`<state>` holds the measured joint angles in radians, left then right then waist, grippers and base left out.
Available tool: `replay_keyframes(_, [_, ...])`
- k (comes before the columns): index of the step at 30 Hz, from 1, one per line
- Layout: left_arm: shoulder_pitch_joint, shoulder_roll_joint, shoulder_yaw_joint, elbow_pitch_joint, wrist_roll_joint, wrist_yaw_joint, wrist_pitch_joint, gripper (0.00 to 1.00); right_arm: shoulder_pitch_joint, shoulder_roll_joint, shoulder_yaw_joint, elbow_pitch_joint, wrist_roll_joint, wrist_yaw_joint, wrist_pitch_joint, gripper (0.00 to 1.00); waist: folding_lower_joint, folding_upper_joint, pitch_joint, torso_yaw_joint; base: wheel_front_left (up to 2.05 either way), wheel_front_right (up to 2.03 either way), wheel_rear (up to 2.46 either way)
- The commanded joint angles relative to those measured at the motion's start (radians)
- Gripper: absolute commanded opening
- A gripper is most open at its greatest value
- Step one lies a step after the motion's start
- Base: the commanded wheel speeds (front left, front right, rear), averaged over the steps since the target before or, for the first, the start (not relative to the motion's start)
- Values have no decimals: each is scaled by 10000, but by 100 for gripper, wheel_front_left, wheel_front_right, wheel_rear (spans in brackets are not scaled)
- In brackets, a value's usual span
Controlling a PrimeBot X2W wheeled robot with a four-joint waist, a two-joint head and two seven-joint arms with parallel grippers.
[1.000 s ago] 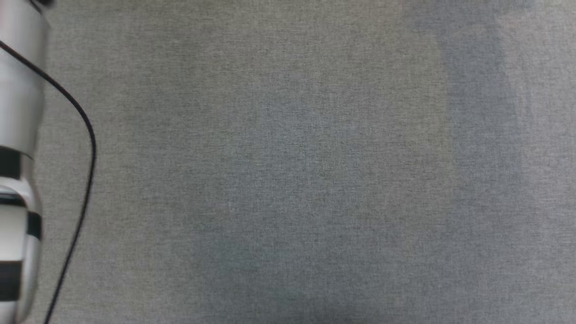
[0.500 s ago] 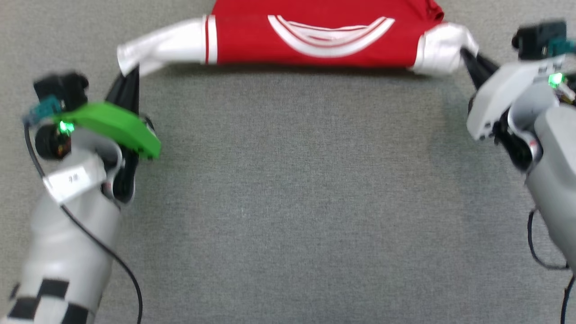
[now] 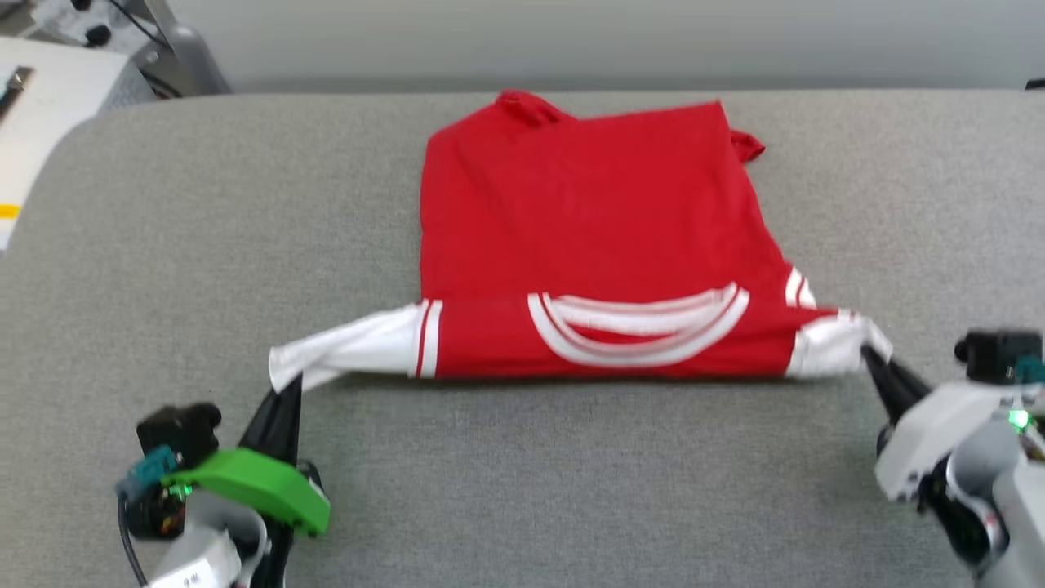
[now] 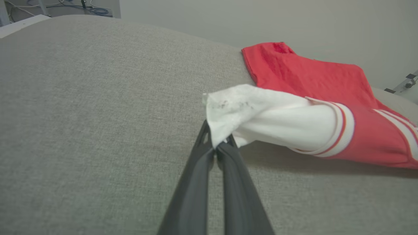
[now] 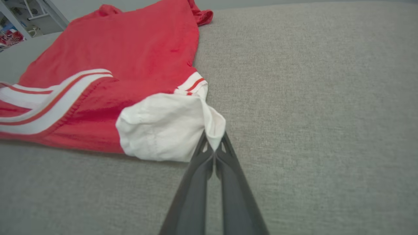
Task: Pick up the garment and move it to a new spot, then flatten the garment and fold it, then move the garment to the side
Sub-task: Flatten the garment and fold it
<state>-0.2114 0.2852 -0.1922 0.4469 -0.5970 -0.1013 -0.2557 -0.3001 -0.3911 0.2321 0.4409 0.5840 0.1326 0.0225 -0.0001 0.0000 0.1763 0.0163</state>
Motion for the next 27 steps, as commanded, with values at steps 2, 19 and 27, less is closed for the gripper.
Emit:
replay_keyframes(2, [680, 102, 73, -249, 120, 150, -60, 0, 1086, 251, -591, -626, -326, -19, 359, 0, 1, 0, -896, 67, 0, 0, 0])
replay_keyframes(19, [4098, 168, -288, -2145, 540, 1183, 7, 0, 6251, 2513, -2781, -4145, -2631, -19, 2756, 17, 1, 0, -1734, -55, 0, 0, 0])
replay_keyframes(27, [3984, -19, -581, -2521, 748, 1345, 68, 0, 5321, 2603, -2698, -4481, -2680, -19, 1722, 100, 1, 0, -1740, 119, 0, 0, 0])
